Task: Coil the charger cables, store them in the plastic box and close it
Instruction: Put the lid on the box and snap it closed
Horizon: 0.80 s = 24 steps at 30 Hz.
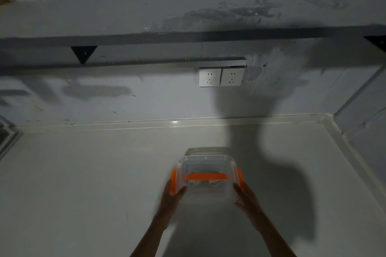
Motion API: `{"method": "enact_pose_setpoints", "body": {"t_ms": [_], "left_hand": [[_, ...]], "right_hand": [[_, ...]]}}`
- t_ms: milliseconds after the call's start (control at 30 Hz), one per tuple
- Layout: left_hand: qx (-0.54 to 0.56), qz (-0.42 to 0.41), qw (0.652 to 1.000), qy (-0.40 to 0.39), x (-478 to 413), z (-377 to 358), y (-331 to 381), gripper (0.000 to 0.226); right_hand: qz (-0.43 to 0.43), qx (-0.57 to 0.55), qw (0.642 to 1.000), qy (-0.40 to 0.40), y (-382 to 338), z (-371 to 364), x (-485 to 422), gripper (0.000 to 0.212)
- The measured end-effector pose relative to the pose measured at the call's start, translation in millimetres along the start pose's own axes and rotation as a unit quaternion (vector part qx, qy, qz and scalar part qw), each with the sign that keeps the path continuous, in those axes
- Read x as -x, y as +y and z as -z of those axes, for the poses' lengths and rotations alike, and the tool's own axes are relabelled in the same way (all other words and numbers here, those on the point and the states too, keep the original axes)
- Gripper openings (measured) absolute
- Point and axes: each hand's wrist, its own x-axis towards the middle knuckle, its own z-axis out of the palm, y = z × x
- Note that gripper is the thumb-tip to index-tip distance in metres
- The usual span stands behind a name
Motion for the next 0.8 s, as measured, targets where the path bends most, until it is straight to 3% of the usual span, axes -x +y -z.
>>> {"method": "enact_pose_setpoints", "body": {"t_ms": [67,133,233,300,400,433,533,600,733,800], "left_hand": [[0.033,-0.011,0.999,0.026,8,-7,-5,0.069],[0.054,0.007,0.996,0.070,10,-12,-10,0.077],[0.066,0.036,0.985,0.158,12,-20,-8,0.079],[0.040,-0.003,0.981,0.190,17,-23,-4,0.069],[-0.054,-0.066,0.971,0.221,24,-27,5,0.049],[-0.075,-0.078,0.967,0.229,24,-27,6,0.046],[-0.135,-0.097,0.954,0.249,24,-31,11,0.042],[-0.145,-0.106,0.950,0.255,23,-32,10,0.039],[-0.157,-0.112,0.950,0.246,20,-30,6,0.039],[-0.159,-0.117,0.950,0.244,19,-29,2,0.040]], "right_hand": [[0.028,-0.018,0.999,0.033,4,-9,2,0.054],[0.043,-0.035,0.997,0.056,6,-11,0,0.067],[0.036,-0.053,0.997,0.047,4,-10,1,0.051],[0.027,-0.061,0.997,0.048,6,-9,0,0.045],[0.016,-0.079,0.995,0.056,12,-9,-6,0.059],[0.012,-0.084,0.995,0.058,13,-10,-6,0.057],[0.010,-0.103,0.993,0.056,9,-11,-4,0.021],[0.009,-0.109,0.992,0.057,9,-12,-4,0.015],[0.020,-0.071,0.995,0.063,5,-12,-1,0.027],[0.073,0.007,0.992,0.100,4,-12,-3,0.049]]}}
